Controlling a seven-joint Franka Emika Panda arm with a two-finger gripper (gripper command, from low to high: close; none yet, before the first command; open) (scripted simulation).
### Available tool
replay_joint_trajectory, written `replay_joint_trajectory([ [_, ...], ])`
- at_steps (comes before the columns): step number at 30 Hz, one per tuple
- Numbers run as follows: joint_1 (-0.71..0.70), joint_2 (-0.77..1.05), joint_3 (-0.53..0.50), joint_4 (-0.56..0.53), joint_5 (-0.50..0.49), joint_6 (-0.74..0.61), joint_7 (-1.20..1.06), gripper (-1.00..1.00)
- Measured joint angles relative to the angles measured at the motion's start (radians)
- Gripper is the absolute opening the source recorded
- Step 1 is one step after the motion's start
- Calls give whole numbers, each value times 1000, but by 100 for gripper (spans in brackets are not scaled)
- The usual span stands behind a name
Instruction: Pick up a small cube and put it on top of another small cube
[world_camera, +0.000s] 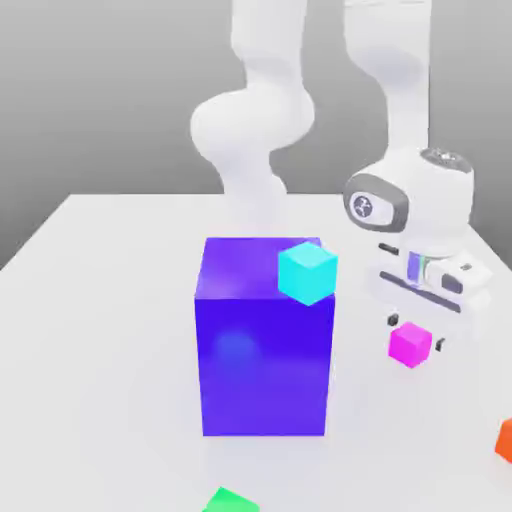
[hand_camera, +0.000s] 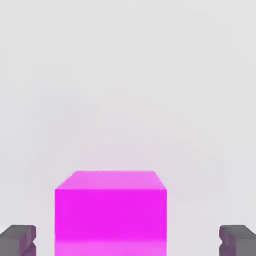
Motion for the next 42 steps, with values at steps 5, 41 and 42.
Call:
replay_joint_trajectory([
  [5, 7, 36, -4, 3, 1, 29, 3, -100],
  [41, -467, 14, -301, 563, 108, -598, 109, -100],
  [42, -498, 25, -320, 589, 128, -607, 99, -100],
])
